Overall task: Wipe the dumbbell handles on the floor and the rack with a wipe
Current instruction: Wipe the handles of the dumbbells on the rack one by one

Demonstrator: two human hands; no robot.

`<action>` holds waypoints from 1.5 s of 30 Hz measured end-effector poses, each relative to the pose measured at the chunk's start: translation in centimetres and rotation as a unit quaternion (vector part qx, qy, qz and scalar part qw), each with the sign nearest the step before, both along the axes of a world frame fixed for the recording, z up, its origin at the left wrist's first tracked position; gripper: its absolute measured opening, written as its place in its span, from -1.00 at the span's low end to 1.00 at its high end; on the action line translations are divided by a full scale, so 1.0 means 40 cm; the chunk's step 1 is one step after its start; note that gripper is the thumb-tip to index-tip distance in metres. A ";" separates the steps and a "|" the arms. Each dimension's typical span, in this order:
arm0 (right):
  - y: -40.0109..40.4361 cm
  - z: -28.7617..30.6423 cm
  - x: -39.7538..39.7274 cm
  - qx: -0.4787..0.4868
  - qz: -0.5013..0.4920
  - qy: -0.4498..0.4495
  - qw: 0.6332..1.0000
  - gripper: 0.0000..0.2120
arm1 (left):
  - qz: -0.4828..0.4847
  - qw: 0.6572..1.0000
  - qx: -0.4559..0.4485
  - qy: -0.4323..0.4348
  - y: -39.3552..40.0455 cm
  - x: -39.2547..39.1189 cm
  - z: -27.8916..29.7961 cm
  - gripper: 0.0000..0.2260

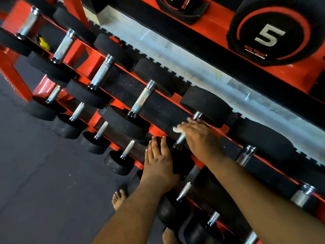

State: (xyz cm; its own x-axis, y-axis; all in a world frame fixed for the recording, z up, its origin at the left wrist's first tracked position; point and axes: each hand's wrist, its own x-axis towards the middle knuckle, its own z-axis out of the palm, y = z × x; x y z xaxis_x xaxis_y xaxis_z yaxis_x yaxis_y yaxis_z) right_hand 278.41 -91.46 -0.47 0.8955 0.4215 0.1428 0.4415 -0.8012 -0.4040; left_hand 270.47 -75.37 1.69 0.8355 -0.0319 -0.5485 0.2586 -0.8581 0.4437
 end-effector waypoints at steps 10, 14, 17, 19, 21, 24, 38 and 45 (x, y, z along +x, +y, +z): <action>-0.027 0.037 -0.077 -0.155 0.153 0.057 0.974 -0.55 | -0.033 0.999 -0.023 -0.034 0.046 -0.016 -0.011 0.19; 0.016 0.076 -0.078 0.027 -0.108 0.148 0.983 -0.62 | -0.054 0.993 0.004 -0.104 0.141 -0.004 -0.003 0.02; 0.100 0.081 -0.038 0.174 -0.220 0.194 0.940 -0.69 | -0.039 0.984 0.039 -0.170 0.218 0.032 -0.004 -0.05; 0.175 0.072 0.005 0.275 -0.276 0.262 0.883 -0.71 | -0.015 0.981 0.064 -0.184 0.280 0.071 -0.008 -0.06; 0.244 0.067 0.046 0.341 -0.309 0.295 0.837 -0.63 | 0.011 0.983 0.068 -0.170 0.327 0.117 -0.007 -0.06; 0.340 0.071 0.116 0.383 -0.301 0.285 0.826 -0.57 | 0.047 0.990 0.056 -0.124 0.390 0.188 -0.012 0.00; 0.338 -0.043 0.240 -0.353 0.179 -0.087 0.914 -0.40 | 0.015 0.999 0.006 -0.028 0.419 0.280 -0.004 0.27; 0.345 -0.065 0.196 -0.317 0.227 -0.082 0.917 -0.41 | 0.020 0.999 -0.024 -0.036 0.416 0.263 0.005 0.23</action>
State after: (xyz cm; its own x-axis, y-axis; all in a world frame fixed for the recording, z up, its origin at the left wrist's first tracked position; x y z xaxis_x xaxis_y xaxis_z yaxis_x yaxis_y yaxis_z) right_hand 286.25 -77.68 -3.08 0.5950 0.7908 -0.1438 0.8014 -0.5700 0.1813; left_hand 281.00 -58.73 1.91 0.8742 -0.0220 -0.4851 0.2581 -0.8251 0.5026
